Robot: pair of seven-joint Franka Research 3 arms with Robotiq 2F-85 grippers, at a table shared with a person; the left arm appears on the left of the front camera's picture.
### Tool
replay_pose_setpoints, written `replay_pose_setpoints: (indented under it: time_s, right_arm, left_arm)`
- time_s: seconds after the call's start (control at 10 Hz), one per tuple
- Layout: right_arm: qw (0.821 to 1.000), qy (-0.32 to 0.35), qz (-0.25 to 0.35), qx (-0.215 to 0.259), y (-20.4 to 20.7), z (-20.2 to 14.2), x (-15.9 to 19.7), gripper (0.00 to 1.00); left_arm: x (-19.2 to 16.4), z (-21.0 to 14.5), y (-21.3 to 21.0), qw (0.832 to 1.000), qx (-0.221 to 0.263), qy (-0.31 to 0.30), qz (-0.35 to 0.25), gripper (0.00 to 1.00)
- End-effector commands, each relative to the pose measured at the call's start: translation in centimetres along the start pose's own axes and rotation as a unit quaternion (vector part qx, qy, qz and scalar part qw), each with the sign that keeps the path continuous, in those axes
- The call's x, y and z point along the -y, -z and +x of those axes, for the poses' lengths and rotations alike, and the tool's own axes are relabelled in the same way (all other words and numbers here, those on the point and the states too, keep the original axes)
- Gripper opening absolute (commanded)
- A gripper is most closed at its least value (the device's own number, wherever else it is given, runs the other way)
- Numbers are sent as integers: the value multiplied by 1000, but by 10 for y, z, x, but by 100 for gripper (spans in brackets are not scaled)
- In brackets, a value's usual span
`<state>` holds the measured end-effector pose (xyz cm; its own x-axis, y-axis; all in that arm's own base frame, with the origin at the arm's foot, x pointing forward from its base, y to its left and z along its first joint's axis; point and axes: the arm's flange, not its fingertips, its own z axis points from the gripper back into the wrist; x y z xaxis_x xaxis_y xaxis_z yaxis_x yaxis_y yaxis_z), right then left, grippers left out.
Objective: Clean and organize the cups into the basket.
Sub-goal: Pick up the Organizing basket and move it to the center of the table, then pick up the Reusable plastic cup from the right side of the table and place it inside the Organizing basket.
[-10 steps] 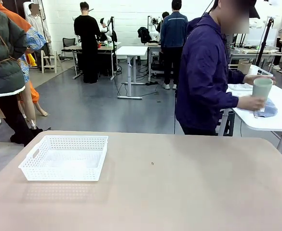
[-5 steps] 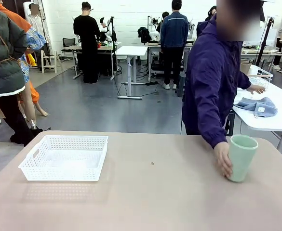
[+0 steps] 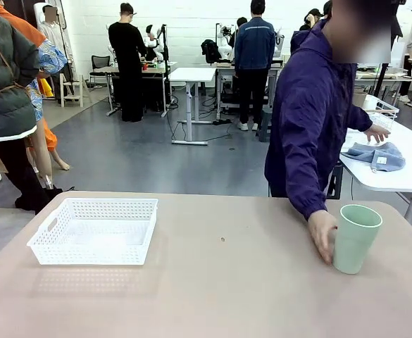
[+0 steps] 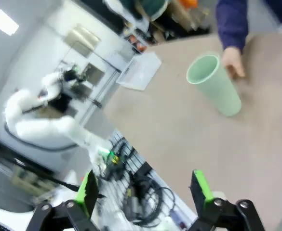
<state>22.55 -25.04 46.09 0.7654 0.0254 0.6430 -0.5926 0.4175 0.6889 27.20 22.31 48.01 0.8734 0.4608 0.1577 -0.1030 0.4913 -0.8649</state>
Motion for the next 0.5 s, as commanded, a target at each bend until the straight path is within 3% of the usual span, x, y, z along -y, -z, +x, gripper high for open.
replay_pose_setpoints:
  time_s: [0.0,0.2,0.4]
  right_arm:
    - [977,-208,12,-41,2,10,36,100]
    - [958,-279,-15,-70,20,19,60,100]
    - [956,-284,-36,-68,37,25,76,100]
  left_arm:
    - [33,8,6,987,-40,81,130,100]
    - [64,2,23,963,-33,141,226,100]
    - [79,-16,60,936,-8,176,304,100]
